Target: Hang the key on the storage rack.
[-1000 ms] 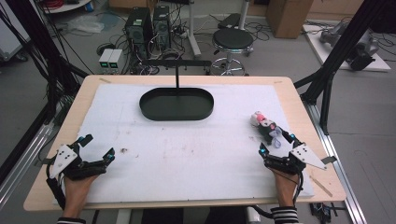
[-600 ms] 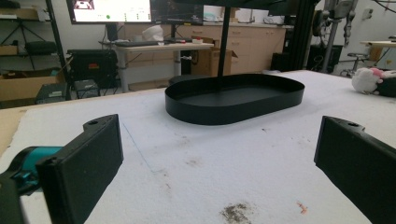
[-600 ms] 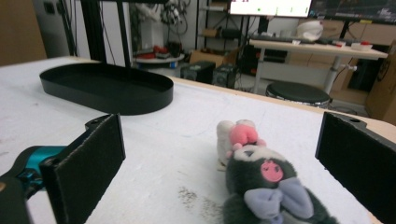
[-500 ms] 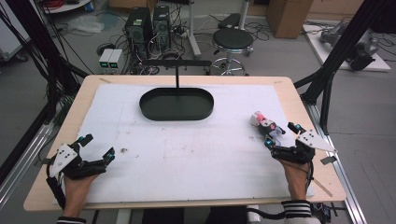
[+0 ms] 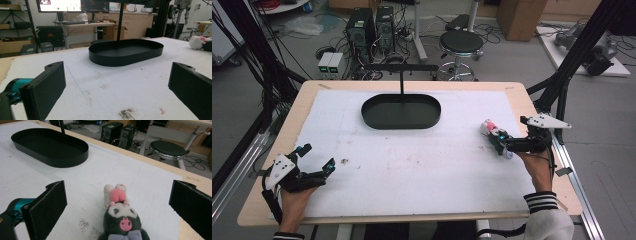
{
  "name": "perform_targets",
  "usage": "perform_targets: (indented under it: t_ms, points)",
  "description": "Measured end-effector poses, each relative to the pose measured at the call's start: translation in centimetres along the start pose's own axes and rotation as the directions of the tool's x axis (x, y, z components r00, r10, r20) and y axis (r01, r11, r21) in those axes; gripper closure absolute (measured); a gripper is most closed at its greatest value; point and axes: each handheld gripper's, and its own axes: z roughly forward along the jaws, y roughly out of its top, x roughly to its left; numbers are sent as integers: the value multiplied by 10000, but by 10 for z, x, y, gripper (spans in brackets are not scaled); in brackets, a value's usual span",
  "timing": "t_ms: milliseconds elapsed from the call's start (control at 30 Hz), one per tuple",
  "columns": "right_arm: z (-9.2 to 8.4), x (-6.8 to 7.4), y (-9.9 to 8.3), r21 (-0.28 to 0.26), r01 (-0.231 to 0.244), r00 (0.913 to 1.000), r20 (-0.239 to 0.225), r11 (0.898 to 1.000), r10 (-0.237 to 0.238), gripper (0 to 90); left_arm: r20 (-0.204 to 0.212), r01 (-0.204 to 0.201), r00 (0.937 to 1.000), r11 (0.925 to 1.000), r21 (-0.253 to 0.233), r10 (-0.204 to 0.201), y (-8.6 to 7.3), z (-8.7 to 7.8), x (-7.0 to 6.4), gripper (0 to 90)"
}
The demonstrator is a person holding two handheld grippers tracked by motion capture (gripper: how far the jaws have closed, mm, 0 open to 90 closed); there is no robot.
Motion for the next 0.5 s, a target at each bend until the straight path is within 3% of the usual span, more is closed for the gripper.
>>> perform_targets:
  t_ms: [133, 267, 367, 433, 500]
  points:
    - [9, -5, 8, 630, 88, 9998, -174, 9980, -77, 4, -4, -9, 10000, 10000, 22, 9, 0, 0, 0, 17]
    - [19, -10, 15, 1418, 320, 9989, -395, 9894, -267, 4, -1, -30, 10000, 10000, 50, 30, 0, 0, 0, 17]
    - [28, -13, 20, 2101, 508, 9973, -633, 9764, -382, 4, -4, -19, 10000, 10000, 82, 19, 0, 1, 0, 17]
    - [31, -14, 21, 2252, 617, 9961, -753, 9724, -457, 4, -1, -16, 10000, 10000, 93, 16, 0, 1, 0, 17]
    - [39, -15, 22, 2795, 671, 9941, -1006, 9578, -402, 4, -1, -18, 10000, 10000, 88, 18, 0, 1, 0, 17]
